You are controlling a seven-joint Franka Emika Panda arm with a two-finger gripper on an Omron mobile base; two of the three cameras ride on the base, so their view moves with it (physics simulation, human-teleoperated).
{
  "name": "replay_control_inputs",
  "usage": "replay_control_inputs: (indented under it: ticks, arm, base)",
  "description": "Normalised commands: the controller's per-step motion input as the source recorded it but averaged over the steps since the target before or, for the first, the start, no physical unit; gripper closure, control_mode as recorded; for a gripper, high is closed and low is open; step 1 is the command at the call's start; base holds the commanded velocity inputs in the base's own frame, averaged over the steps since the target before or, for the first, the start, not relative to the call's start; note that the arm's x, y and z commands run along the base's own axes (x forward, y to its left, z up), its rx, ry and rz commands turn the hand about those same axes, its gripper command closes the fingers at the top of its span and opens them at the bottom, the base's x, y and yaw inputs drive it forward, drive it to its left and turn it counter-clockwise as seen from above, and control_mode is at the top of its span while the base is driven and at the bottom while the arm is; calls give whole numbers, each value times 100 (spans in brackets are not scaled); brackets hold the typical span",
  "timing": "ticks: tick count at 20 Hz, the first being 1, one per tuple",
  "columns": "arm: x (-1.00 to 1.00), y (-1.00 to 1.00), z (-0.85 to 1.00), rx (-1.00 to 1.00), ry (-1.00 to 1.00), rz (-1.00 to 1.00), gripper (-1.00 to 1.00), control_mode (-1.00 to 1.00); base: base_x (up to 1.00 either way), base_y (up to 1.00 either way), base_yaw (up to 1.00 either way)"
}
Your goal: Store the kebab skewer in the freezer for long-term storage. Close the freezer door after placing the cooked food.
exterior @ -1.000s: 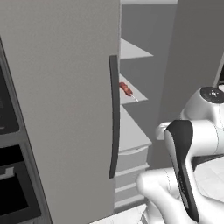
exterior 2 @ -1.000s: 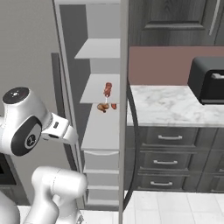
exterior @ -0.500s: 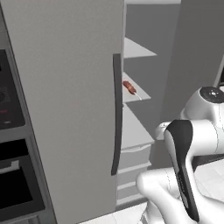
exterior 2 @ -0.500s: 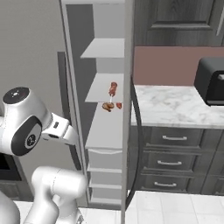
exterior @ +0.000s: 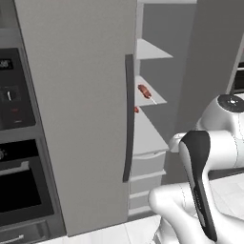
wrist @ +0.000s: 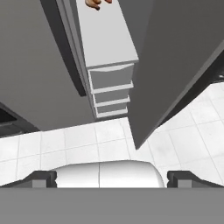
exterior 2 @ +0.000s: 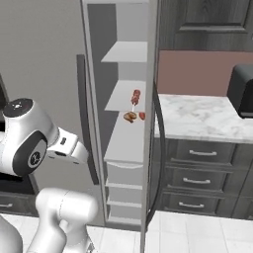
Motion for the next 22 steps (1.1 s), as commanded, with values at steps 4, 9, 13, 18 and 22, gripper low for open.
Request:
replay_control_inputs:
  ticks: [4, 9, 13, 18, 22]
  arm:
    - [0, 0, 0, 0, 0, 0, -100, 100]
    - [0, 0, 0, 0, 0, 0, -100, 100]
    - [0, 0, 0, 0, 0, 0, -100, 100]
    - [0, 0, 0, 0, 0, 0, -100, 100]
    - [0, 0, 0, 0, 0, 0, -100, 100]
  base:
    - [-42, -4, 11]
    - [-41, -17, 4]
    - [-17, -38, 7]
    - [0, -29, 11]
    - [0, -29, 14]
